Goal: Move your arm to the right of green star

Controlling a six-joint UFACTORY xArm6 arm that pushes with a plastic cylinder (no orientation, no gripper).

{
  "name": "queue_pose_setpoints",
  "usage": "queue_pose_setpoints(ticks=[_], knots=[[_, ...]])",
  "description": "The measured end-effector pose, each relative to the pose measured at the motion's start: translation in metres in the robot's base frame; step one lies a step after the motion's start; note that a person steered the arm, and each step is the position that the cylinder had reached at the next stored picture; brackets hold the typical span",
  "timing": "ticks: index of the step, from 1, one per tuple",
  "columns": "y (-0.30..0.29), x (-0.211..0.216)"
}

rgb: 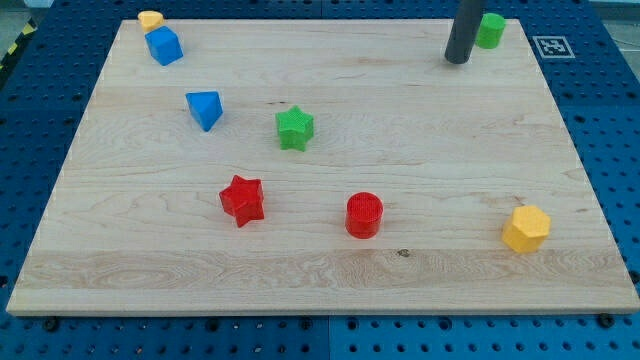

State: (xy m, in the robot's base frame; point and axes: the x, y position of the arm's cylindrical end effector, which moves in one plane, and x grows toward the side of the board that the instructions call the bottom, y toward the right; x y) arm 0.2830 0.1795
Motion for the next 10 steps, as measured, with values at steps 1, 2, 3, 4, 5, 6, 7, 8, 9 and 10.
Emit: queue_pose_setpoints(ticks=[1, 2, 3, 4, 5, 6, 7, 8, 9, 10], knots=[[-0.018, 0.014], [-0.020, 0.016], [-0.020, 0.019], [-0.020, 0.020], [-0.020, 0.020], [-0.025, 0.025], [-0.029, 0.043], [-0.041, 0.062], [-0.059, 0.077], [-0.060, 0.079]])
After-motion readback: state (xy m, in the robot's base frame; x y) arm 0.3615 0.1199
